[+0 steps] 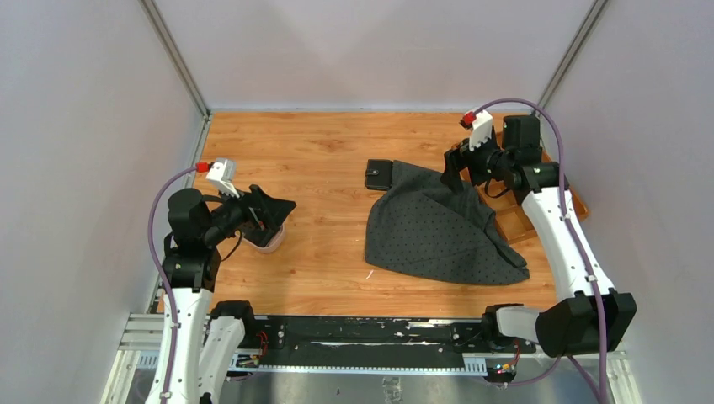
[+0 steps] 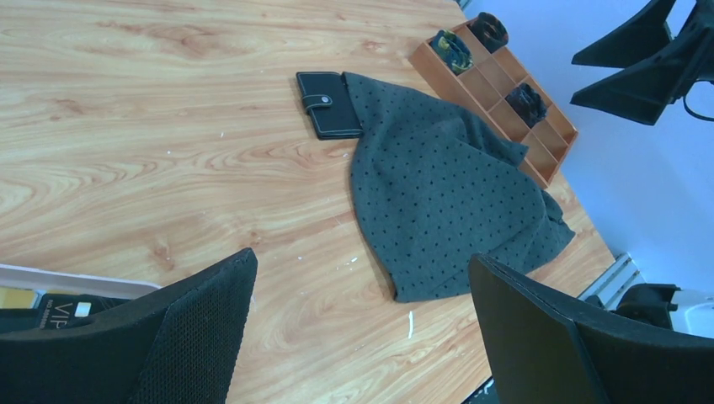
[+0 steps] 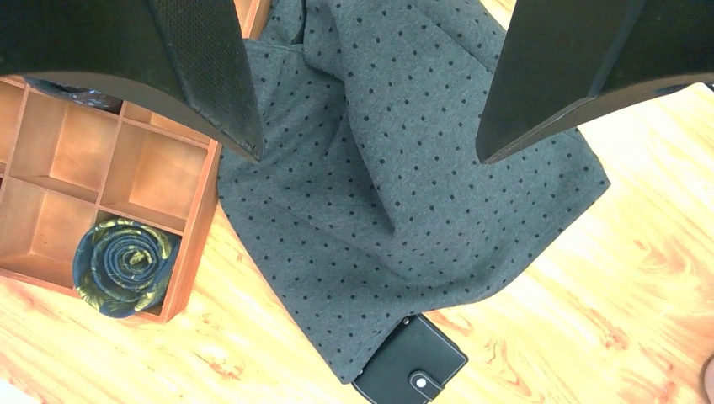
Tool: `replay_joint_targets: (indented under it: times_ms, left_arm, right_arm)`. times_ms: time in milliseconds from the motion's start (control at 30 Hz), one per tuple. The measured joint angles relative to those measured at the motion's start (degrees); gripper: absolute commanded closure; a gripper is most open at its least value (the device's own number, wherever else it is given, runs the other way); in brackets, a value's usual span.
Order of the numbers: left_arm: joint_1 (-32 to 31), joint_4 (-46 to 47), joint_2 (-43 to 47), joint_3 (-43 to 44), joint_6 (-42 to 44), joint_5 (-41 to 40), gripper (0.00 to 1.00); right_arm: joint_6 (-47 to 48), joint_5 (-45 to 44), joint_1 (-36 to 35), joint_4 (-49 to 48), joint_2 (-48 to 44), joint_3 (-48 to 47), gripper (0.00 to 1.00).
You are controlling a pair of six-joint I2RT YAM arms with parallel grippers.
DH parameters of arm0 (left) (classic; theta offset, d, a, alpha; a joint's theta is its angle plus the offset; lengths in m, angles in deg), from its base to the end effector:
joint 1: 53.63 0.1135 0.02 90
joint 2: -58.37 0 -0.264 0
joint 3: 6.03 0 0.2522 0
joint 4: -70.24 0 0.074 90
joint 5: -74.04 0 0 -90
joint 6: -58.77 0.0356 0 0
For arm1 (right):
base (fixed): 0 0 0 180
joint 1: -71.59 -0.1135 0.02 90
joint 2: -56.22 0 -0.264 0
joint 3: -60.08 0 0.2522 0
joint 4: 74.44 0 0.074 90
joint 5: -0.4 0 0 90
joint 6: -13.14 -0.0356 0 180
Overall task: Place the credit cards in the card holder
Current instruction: Move the card holder to the center of the board.
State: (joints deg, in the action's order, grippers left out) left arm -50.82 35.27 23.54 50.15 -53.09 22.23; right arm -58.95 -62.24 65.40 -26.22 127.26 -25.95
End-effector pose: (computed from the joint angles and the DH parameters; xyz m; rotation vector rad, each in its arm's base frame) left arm 0.1382 -0.0153 0.3321 0.0928 1.8324 -0.8348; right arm 0.2629 0.0450 0.3705 -0.7034 1.9816 0.3898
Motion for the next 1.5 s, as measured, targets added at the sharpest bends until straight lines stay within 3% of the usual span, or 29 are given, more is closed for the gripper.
replay_joint_targets:
  times_ms: [167, 300, 400, 500, 767, 1100, 1267, 1500]
  left_arm:
    - [0.0, 1.2, 0.0, -0.5, -2.2, -1.5, 0.0]
    - [0.0, 2.4, -0.4, -2.3, -2.5, -3.3, 0.0]
    - [0.0, 2.3, -0.9, -2.7, -0.9, -3.9, 0.0]
    - [0.0, 2.3, -1.0, -3.2, 0.8, -5.0, 0.0]
    - [0.0, 3.0, -1.2, -6.4, 2.8, -7.3, 0.0]
    - [0.0, 2.7, 0.3, -6.6, 3.7, -9.2, 0.0]
    - [0.0, 2.4, 0.4, -6.9, 3.7, -9.5, 0.0]
    - [0.0, 1.8, 0.5, -6.9, 3.7, -10.2, 0.0]
  right_arm:
    - [-1.4, 2.0, 0.0, -2.4, -0.3, 0.4, 0.0]
    - [1.7, 11.5, 0.0, -4.4, 1.0, 0.8, 0.0]
    - [6.0, 19.7, -1.1, -5.8, 4.9, 0.7, 0.0]
    - [10.3, 20.8, -4.5, -5.5, 11.1, -1.3, 0.01]
    - [20.5, 10.4, -17.6, 1.9, 35.8, -24.2, 0.12]
    - [23.5, 1.2, -18.8, 6.5, 53.6, -37.5, 0.18]
    - [18.3, -3.8, -19.7, 7.3, 59.3, -42.7, 0.17]
    - [2.4, -8.1, -18.9, 6.6, 62.8, -46.5, 0.2]
